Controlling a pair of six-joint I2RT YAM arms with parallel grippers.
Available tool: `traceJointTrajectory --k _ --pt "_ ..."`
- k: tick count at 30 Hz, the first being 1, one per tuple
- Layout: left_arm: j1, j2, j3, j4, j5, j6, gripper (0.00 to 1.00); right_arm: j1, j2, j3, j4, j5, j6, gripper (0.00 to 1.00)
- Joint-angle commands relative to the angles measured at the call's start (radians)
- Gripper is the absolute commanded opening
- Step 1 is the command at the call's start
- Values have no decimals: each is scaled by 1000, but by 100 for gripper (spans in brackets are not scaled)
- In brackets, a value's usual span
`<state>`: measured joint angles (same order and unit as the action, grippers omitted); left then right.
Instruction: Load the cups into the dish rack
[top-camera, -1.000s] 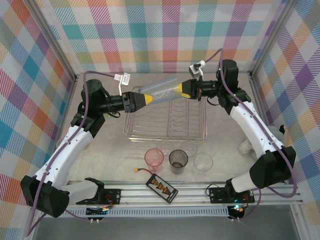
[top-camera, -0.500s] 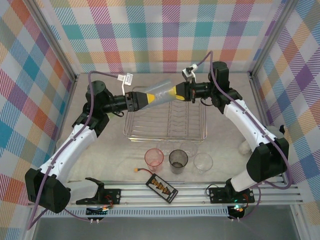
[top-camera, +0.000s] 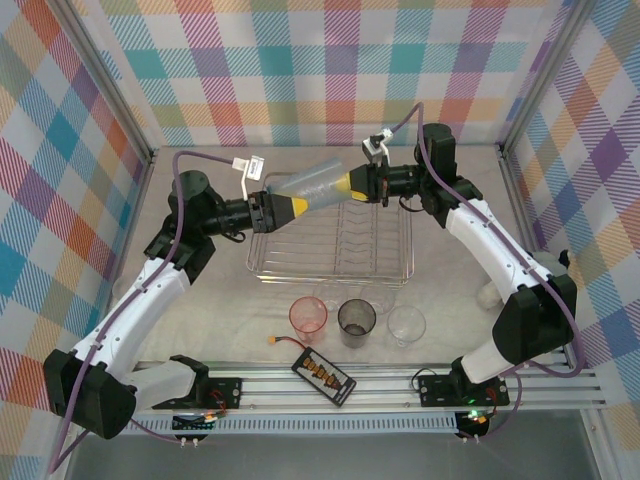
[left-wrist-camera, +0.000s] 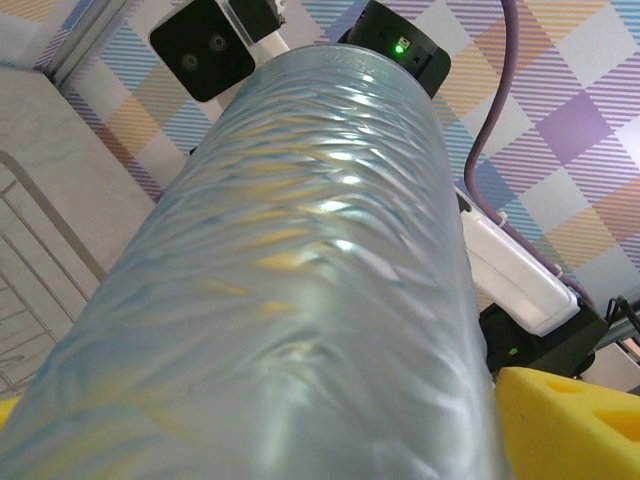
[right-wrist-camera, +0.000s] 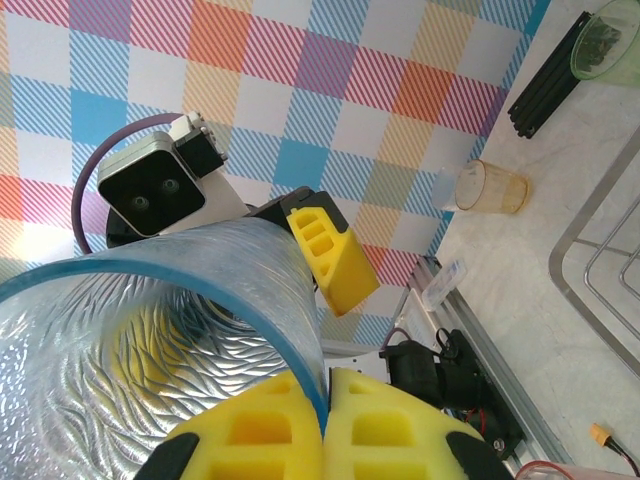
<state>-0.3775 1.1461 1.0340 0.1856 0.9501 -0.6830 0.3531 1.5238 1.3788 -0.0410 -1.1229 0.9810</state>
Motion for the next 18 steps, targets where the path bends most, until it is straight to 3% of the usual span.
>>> traceJointTrajectory --k 1,5,8,14,18 --pt "-9 -37 5 31 -5 27 93 9 17 -8 30 35 8 0" --pt "-9 -50 5 36 -48 52 97 26 27 -1 15 36 0 0" --pt "-9 -55 0 54 -62 48 93 26 26 -8 4 44 -2 0" --pt "-9 -69 -8 60 -68 48 74 27 27 -20 -4 51 -6 0" --pt "-9 -71 -9 37 -71 60 53 31 35 -15 -8 51 -5 0"
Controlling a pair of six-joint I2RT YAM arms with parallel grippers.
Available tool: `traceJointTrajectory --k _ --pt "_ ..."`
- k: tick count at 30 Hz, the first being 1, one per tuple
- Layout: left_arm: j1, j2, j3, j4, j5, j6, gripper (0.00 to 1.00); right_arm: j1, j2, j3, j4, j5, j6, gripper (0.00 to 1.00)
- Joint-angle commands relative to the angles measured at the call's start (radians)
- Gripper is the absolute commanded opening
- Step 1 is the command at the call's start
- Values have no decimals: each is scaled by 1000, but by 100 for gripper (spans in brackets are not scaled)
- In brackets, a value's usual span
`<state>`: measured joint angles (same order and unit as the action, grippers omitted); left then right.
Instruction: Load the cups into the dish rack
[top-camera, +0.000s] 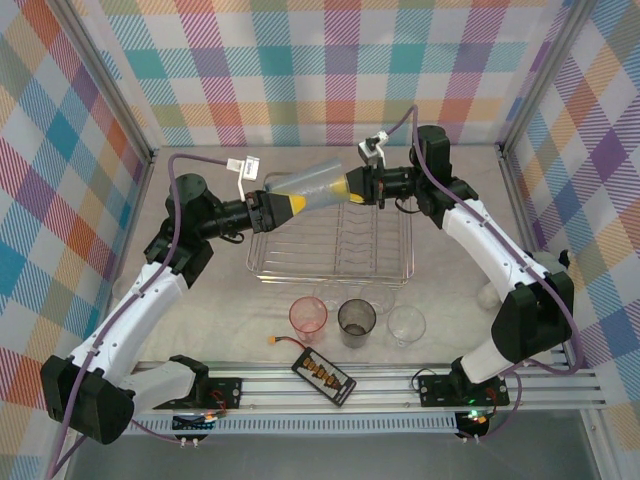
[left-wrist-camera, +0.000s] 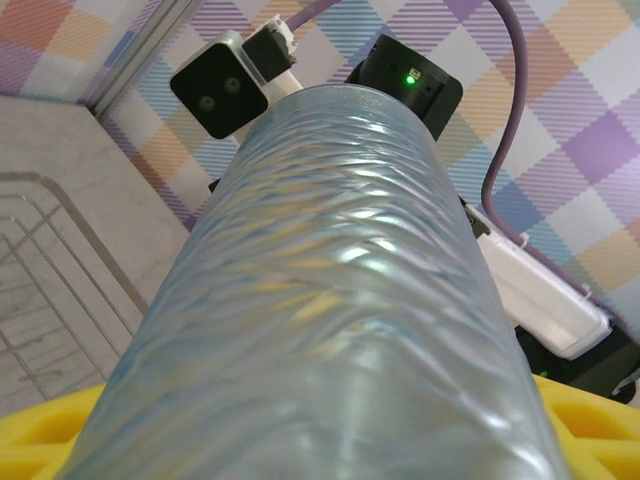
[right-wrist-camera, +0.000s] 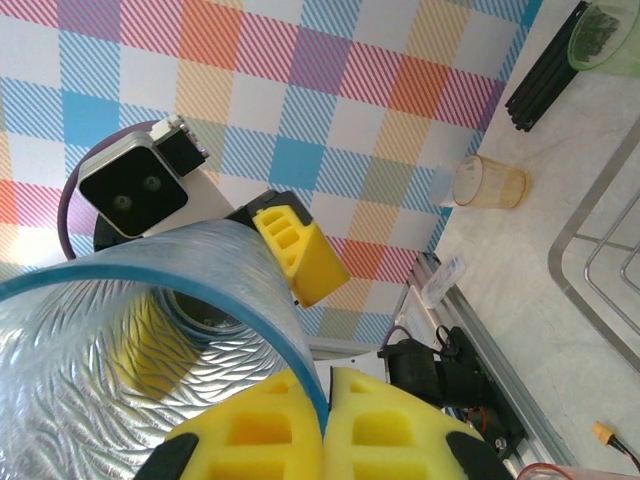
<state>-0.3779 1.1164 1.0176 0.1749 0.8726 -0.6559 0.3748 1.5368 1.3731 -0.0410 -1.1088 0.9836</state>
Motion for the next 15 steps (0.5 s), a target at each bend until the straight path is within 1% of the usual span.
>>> traceJointTrajectory --k 1,2,3,5,6,7,9,11,13,15 --pt "-9 -40 6 46 6 36 43 9 25 -6 -10 33 -9 4" --pt "-9 -42 6 42 1 38 27 10 28 -3 -14 32 -15 14" --pt "-9 -45 7 34 -6 45 18 10 27 3 -30 36 -30 24" --pt "-9 -53 8 7 -24 59 16 10 22 26 -115 58 -94 37" --pt "-9 -59 12 -22 -39 76 14 9 18 45 -190 82 -143 48" --pt "-9 -65 17 -58 -56 95 12 8 14 66 -269 113 -201 52" --pt "-9 -83 34 -187 -133 159 8 -3 5 128 -495 234 -352 54" --pt "-7 -97 59 -340 -250 202 7 -25 -4 169 -679 398 -449 55" --pt "-7 -98 104 -521 -357 245 0 -48 -6 206 -848 618 -531 55" --pt "-7 -78 164 -690 -461 279 0 -55 12 234 -997 873 -606 55"
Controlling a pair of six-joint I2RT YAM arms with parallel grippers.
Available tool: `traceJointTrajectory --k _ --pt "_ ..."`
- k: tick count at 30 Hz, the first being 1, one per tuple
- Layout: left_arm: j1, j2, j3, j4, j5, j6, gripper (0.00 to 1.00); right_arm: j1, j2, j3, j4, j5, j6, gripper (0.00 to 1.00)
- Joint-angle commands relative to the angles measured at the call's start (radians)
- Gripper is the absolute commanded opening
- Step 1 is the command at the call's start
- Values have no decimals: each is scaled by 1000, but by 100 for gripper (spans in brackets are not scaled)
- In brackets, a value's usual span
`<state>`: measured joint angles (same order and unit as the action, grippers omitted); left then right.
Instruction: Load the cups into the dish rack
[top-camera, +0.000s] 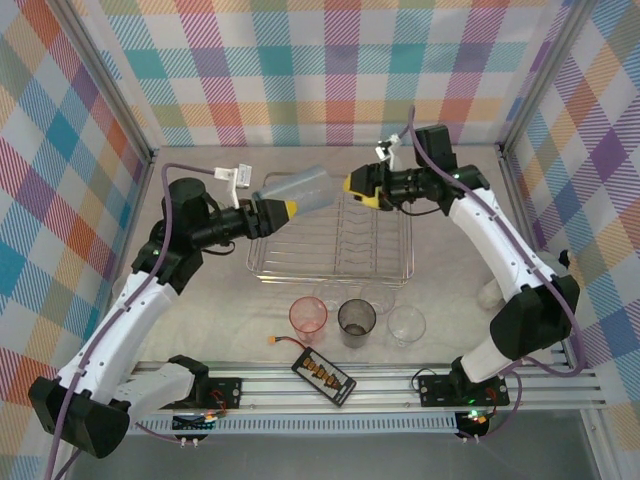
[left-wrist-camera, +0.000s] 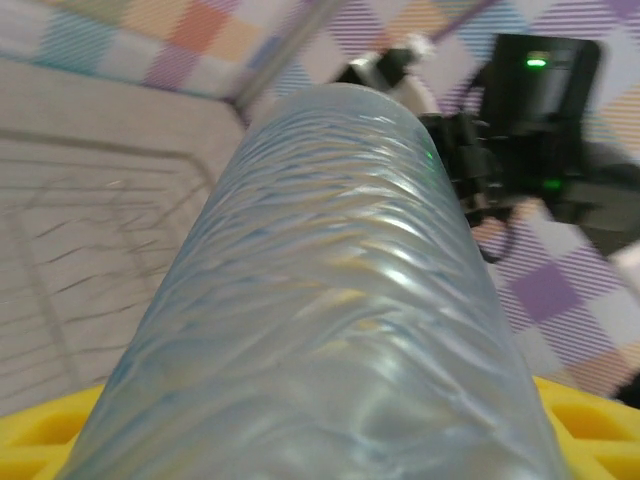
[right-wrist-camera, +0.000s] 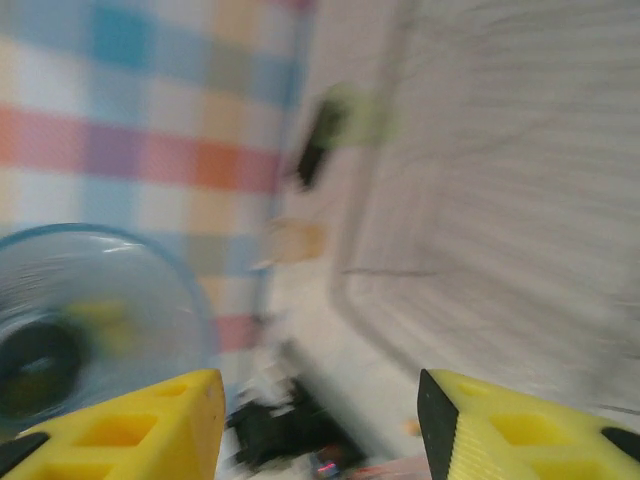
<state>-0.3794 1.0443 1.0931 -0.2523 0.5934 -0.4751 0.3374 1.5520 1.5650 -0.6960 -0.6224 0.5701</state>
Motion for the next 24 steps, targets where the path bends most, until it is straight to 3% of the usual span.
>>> traceJointTrajectory --k 1,3,6,13,24 --pt "-6 6 116 -327 -222 118 0 -17 11 43 -393 490 -221 55" --pt "-6 33 159 -415 -288 141 0 -19 47 30 -454 616 -258 55" --pt "-6 82 226 -518 -378 145 0 -19 90 -18 -472 683 -276 54" --pt "-7 264 390 -730 -477 135 0 -18 129 -100 -437 714 -258 46" --pt "-6 449 488 -807 -521 183 0 -5 170 -169 -399 725 -272 24"
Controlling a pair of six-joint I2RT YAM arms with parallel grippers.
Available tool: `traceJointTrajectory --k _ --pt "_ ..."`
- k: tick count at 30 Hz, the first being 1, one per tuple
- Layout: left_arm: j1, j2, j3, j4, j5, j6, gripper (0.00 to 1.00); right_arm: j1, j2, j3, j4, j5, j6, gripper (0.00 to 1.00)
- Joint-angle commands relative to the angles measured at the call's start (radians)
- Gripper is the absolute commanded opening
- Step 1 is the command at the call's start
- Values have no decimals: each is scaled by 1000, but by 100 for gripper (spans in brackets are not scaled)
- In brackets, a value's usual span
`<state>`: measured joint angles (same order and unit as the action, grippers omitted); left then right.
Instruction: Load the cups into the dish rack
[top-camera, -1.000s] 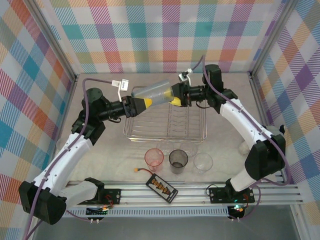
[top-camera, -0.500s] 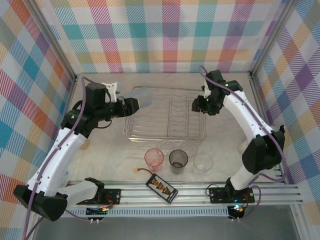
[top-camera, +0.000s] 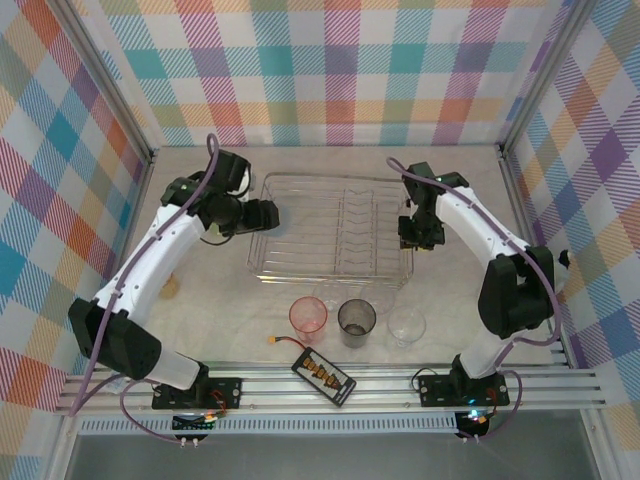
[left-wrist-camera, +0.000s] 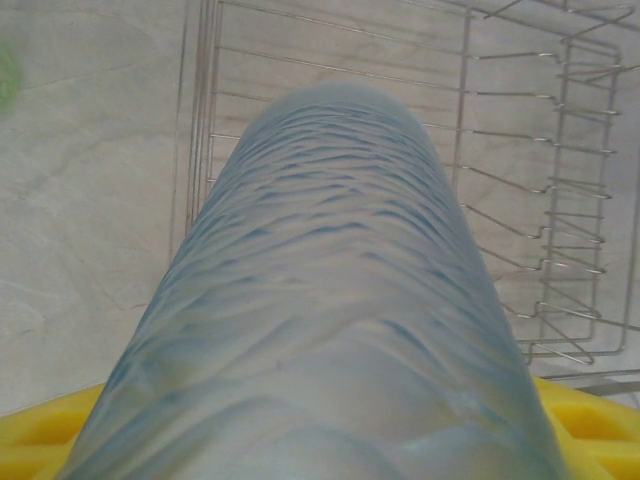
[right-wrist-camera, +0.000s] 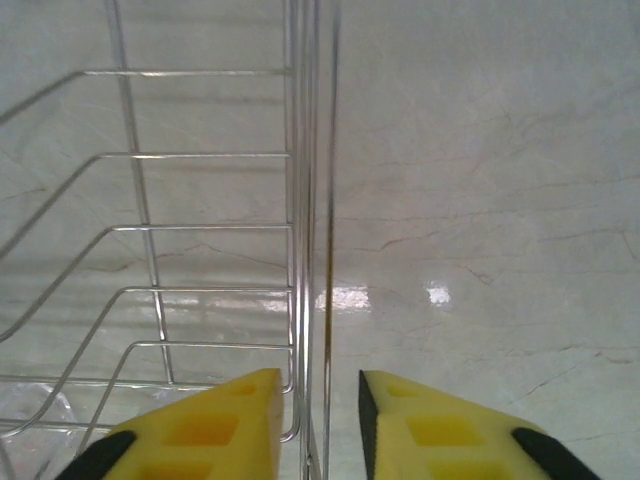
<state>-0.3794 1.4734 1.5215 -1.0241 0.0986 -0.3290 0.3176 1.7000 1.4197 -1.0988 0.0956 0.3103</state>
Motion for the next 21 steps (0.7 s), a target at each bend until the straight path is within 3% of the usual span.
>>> traceJointTrajectory --k 1,4,10,21 --pt "-7 35 71 -42 -29 43 0 21 27 -27 8 7 -18 21" --pt "-7 86 113 -73 -46 65 0 61 45 -31 18 12 -70 12" --pt "-6 169 181 -118 -115 90 0 123 114 -7 -32 124 -123 4" --pt "-6 339 315 -201 -178 90 0 123 104 -22 -38 166 -114 4"
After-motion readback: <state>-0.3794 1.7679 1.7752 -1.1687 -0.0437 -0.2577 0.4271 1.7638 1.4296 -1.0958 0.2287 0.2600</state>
